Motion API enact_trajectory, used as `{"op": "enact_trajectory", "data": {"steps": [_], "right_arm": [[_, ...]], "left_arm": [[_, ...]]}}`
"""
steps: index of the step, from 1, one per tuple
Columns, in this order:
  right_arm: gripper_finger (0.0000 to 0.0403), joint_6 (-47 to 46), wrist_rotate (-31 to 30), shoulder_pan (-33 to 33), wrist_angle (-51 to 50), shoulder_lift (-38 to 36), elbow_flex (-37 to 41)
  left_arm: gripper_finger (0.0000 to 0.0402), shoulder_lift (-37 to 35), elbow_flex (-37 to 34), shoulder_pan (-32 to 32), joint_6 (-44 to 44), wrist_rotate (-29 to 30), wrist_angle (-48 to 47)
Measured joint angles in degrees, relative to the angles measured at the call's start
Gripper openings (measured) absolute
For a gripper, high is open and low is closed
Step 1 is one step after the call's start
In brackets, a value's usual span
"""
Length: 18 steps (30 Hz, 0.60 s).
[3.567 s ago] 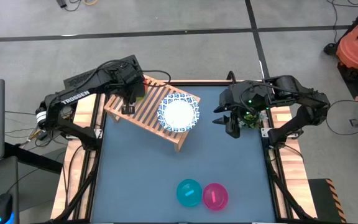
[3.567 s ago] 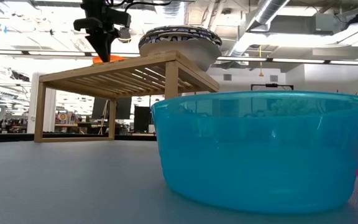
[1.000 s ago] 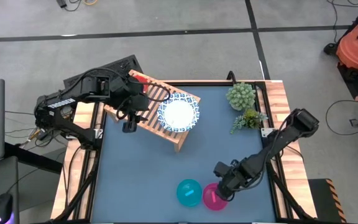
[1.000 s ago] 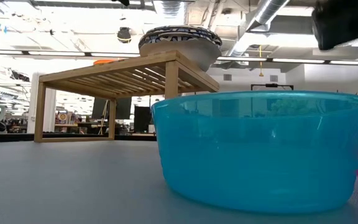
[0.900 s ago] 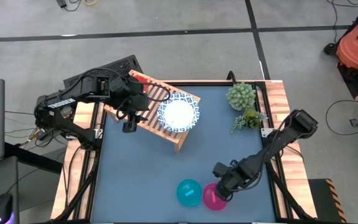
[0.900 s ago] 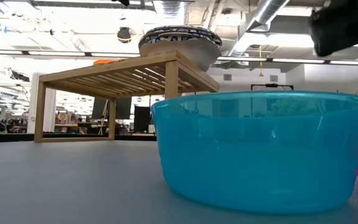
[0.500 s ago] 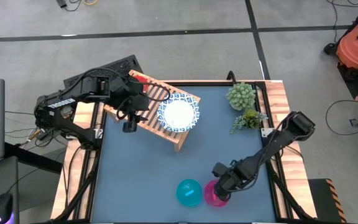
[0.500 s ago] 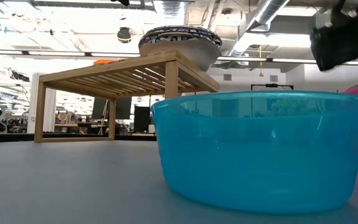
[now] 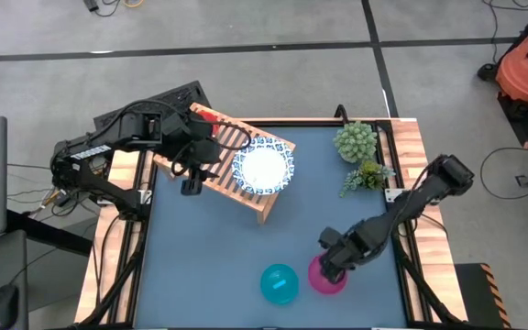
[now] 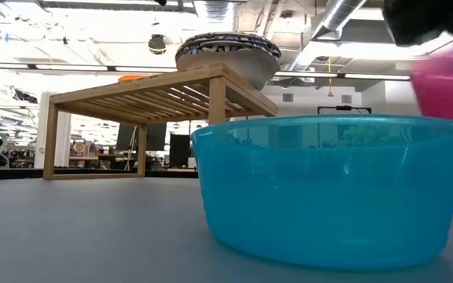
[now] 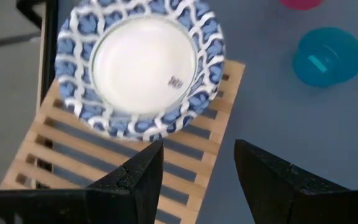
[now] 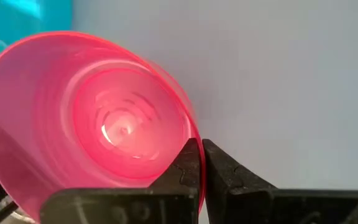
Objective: Place and stack bowls onto a shelf
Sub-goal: Stack the pink bowl on top of the orange bowl on the shelf
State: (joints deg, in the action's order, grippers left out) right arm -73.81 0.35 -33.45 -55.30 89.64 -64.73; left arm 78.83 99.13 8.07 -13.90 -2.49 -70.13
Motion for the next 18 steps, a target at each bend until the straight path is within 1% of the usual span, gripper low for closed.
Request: {"op": "enact_trajectory", "data": {"steps": [3,6,9,12,15,18], "right_arm": [[0.0022,2.47,-3.01,2.33,-8.06,-3.93,-4.13],[0.0022,5.01,-5.71,5.64,-15.04,-7.42,-9.23],[0.0022,8.11,-7.29,9.52,-20.75,-9.78,-14.39],[0.0022,11.94,-8.05,13.44,-24.14,-10.73,-19.04],[0.0022,15.76,-8.04,16.85,-26.35,-10.63,-22.76],[0.0022,19.02,-8.03,19.99,-26.41,-9.80,-25.30]], "left_arm": [[0.0182,0.00,0.00,-1.08,-3.65,-1.94,2.15],[0.0182,0.00,-0.02,-3.25,-9.17,-4.73,5.93],[0.0182,0.00,-0.02,-6.51,-16.37,-4.27,11.22],[0.0182,0.16,-0.02,-9.86,-26.21,-1.20,17.64],[0.0182,1.09,0.00,-12.88,-35.16,4.03,23.67],[0.0182,3.39,0.07,-14.73,-40.35,9.02,28.53]]}}
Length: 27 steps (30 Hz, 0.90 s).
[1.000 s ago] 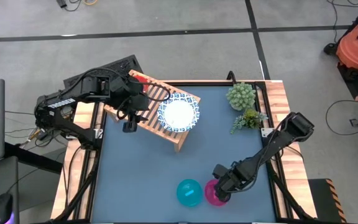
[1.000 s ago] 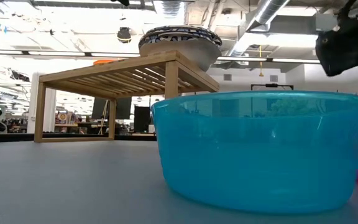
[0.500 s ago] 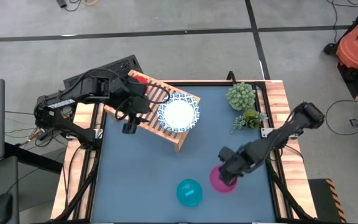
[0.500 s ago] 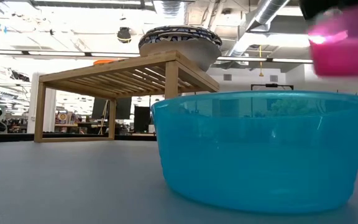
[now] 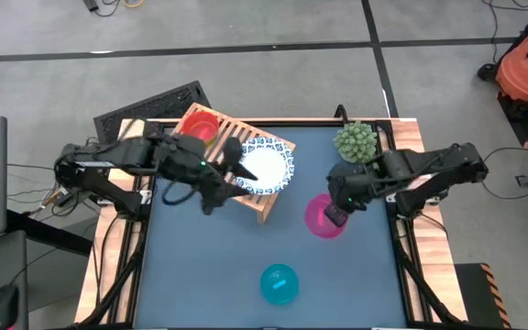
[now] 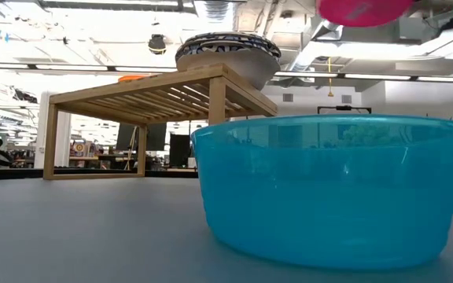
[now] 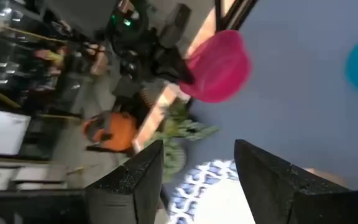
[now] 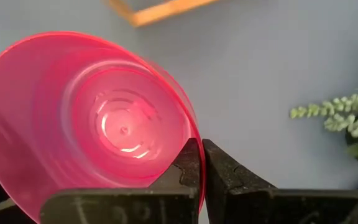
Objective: Place and stack bowls onto a shelf
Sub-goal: Stack the pink bowl on top of the orange bowl on the shelf
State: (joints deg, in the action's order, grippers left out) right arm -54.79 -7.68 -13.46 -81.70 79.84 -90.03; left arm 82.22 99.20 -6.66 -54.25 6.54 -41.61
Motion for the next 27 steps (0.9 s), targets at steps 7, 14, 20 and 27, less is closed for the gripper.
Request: {"op": "enact_trajectory", "data": {"steps": [7,14,20,27], "right_arm": [[0.0022,6.79,0.00,4.47,-0.15,4.16,-4.05],[0.0025,11.86,0.08,5.06,-0.22,6.90,-8.81],[0.0026,11.87,0.13,5.06,-0.27,6.92,-9.88],[0.0025,12.74,0.73,4.82,-0.04,7.83,-9.86]], "left_arm": [[0.0182,7.35,-0.09,-1.97,-2.43,4.61,1.60],[0.0182,12.81,-0.09,-3.53,-9.72,9.41,1.78],[0.0180,14.01,-0.08,-4.81,-13.22,10.94,6.52],[0.0163,14.18,-0.02,-5.65,-20.96,7.31,11.59]]}}
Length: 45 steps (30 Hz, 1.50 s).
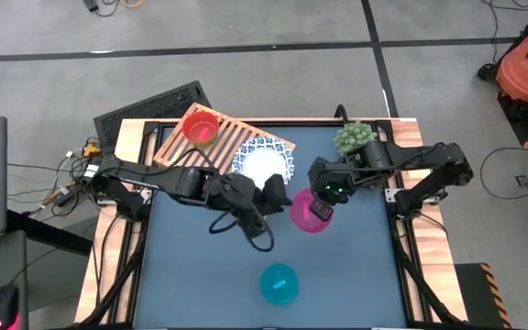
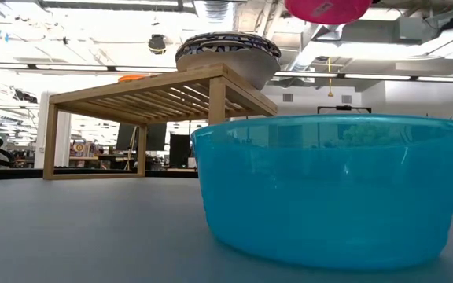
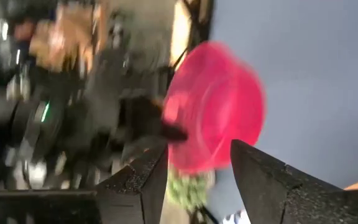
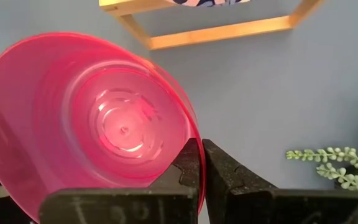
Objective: Place and stack bowls onto a shelf
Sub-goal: Stack the pink bowl on top of the orange bowl on the shelf
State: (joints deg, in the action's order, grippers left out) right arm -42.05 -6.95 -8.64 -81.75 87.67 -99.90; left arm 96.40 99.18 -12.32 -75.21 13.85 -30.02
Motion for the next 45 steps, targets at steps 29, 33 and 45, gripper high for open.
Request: {"op": "enact_trajectory", "data": {"steps": [29,33,45], "right_arm": [[0.0026,1.83,2.15,-1.82,3.31,0.78,0.00],[0.0026,2.58,2.11,-1.84,4.00,0.80,0.00],[0.0070,7.91,2.18,-1.81,7.92,0.62,-0.09]], "left_arm": [[0.0105,5.88,-0.02,-0.61,-8.40,3.40,-3.19],[0.0042,5.88,0.00,-0.64,-10.06,3.38,-5.29],[0.0002,6.01,-0.13,-0.79,-10.59,3.01,-6.10]]}}
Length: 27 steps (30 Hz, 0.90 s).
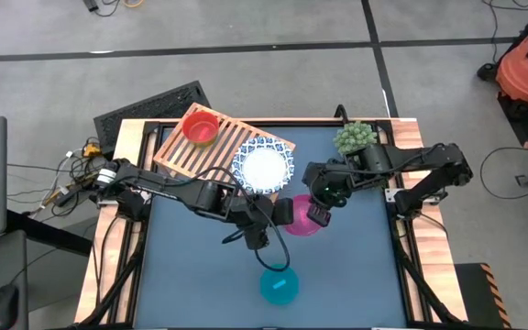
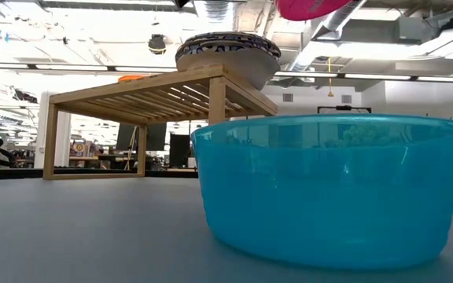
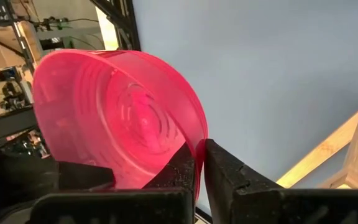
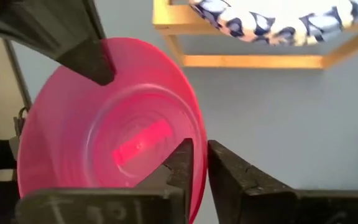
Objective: Place and stack bowls onto a shelf
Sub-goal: Stack the pink bowl on top of the orange bowl on the shelf
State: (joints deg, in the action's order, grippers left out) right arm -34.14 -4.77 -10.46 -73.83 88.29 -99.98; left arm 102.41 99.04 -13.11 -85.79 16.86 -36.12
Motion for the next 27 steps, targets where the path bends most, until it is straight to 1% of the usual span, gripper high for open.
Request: {"op": "enact_trajectory", "data": {"steps": [3,8,11,14,18,21,23,27], "right_arm": [[0.0097,3.32,0.12,-0.02,1.52,-0.40,0.00],[0.0158,11.09,2.27,0.70,4.15,-2.66,0.05],[0.0189,11.86,3.58,1.78,4.54,-4.87,0.08],[0.0209,11.87,3.58,2.43,5.05,-8.28,0.09],[0.0220,11.79,3.56,2.65,9.55,-12.43,0.09],[0.0220,11.50,3.23,2.67,11.17,-15.55,0.09],[0.0218,10.80,1.86,2.65,11.31,-17.60,0.07],[0.0216,10.62,-1.01,2.62,10.90,-19.84,0.07]], "left_arm": [[0.0000,0.00,-0.02,-0.06,0.67,0.08,-0.10],[0.0001,-0.02,0.06,-0.41,0.92,2.06,-1.11],[0.0001,-0.02,0.07,-0.95,1.41,3.99,-1.49],[0.0001,-0.04,0.07,-1.20,3.24,4.00,-1.60],[0.0002,-0.09,0.07,-1.24,8.04,4.46,-1.61],[0.0001,-0.55,0.07,-1.47,14.82,7.52,-0.82],[0.0001,-1.95,0.20,-1.71,19.47,9.08,-0.79],[0.0001,-5.89,4.11,-2.27,29.71,11.26,-3.33]]}}
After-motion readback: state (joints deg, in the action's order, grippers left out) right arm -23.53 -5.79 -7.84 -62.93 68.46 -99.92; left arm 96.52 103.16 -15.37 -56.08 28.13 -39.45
